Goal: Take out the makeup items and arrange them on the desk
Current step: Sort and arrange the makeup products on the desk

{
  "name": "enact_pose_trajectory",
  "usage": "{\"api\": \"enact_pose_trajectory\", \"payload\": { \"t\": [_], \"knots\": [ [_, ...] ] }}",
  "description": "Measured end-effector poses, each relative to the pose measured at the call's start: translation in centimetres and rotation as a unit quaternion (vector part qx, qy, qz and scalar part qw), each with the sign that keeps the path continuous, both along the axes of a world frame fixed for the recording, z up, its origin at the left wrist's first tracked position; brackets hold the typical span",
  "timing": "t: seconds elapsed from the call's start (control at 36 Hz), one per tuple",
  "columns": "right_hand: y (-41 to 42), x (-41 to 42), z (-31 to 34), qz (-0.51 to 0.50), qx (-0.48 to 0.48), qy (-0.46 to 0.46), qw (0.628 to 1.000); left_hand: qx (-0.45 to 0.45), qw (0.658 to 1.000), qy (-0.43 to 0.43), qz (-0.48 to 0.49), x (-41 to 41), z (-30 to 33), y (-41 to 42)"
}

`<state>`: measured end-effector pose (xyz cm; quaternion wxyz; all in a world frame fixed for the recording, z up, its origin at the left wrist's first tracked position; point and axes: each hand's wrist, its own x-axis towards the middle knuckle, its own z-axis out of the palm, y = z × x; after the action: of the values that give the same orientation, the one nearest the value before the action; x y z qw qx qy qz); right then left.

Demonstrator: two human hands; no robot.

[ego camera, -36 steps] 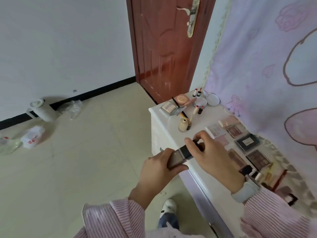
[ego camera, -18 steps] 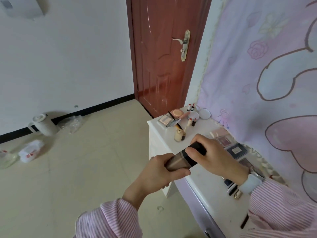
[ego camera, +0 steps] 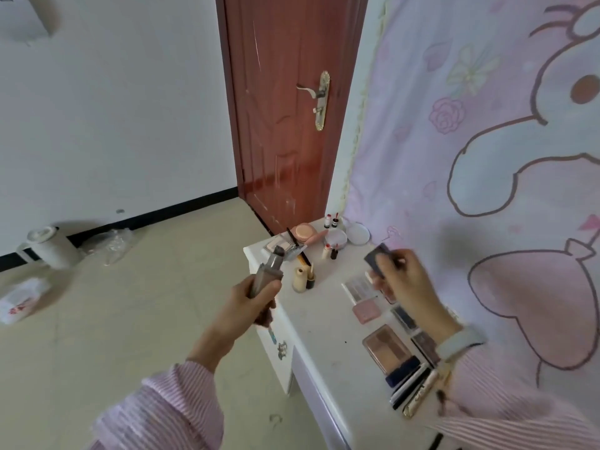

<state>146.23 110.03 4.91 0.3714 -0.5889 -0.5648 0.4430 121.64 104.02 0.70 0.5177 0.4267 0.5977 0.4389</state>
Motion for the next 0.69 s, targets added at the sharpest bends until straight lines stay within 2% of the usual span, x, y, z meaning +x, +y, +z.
{"api": "enact_pose_trajectory", "payload": {
  "t": [0.11,0.19,0.33,0.47,0.69],
  "knots": [
    [1.7,-0.3,-4.6,-0.044,-0.165,0.149,0.974,-0.027,0.998,-0.049,0.015,4.4,-2.4,1.7],
    [2.4,1.0,-7.3,-0.016,-0.205,0.127,0.97,-0.059,0.996,-0.056,0.025,6.9,-4.8,2.5],
    [3.7,3.7,-10.6,0.005,-0.181,-0.012,0.983,-0.103,0.991,-0.056,0.06,10.9,-8.1,4.1],
    [7.0,5.5,-13.0,-0.024,-0.153,-0.028,0.988,-0.119,0.991,-0.016,0.066,14.6,-10.6,7.6],
    [14.5,6.5,-14.3,-0.036,-0.069,-0.125,0.989,-0.056,0.99,0.025,0.129,18.6,-12.2,16.7]
  ]
}}
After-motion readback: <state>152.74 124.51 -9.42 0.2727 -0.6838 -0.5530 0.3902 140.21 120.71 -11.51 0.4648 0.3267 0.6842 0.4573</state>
